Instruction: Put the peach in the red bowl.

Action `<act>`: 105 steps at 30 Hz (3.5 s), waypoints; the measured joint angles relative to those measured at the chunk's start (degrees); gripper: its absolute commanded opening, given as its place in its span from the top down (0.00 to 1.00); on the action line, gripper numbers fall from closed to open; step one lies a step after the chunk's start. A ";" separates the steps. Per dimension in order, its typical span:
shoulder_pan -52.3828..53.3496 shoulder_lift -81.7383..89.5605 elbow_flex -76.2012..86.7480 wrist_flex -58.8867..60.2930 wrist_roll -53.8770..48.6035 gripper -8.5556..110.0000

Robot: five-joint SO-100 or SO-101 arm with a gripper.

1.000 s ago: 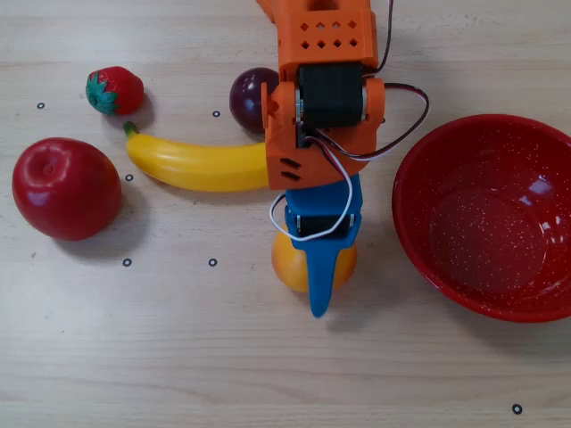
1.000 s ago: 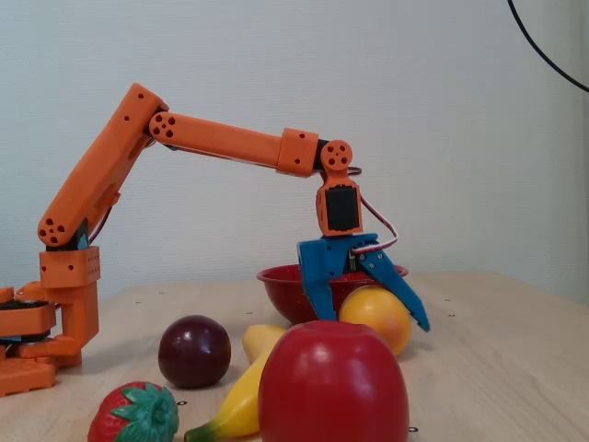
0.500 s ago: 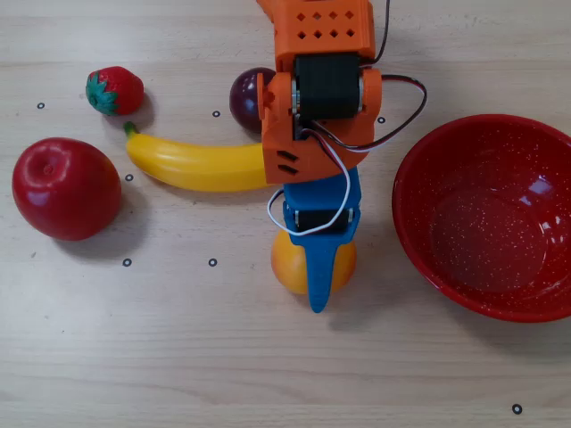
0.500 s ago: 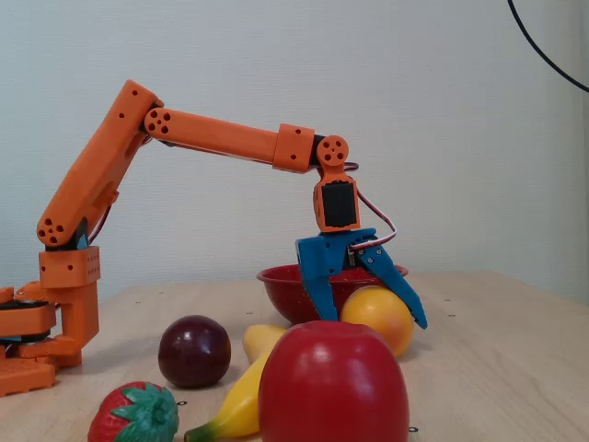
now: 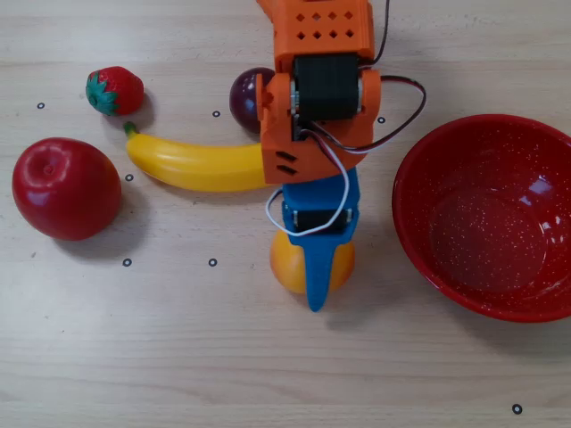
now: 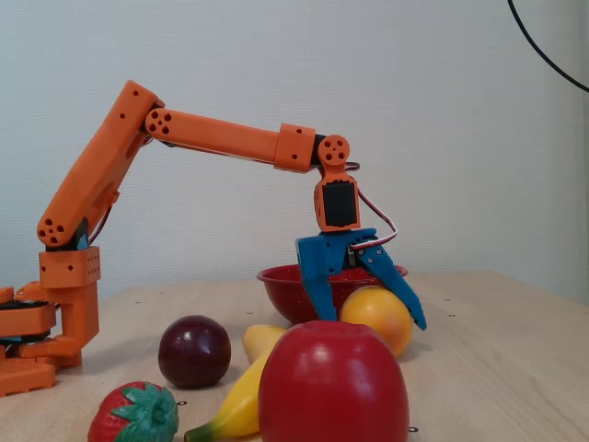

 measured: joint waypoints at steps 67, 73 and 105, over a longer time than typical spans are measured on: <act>30.59 3.78 3.69 -10.99 0.88 0.56; 30.59 3.69 3.60 -10.20 1.32 0.53; 16.00 52.21 15.91 6.33 -4.13 0.93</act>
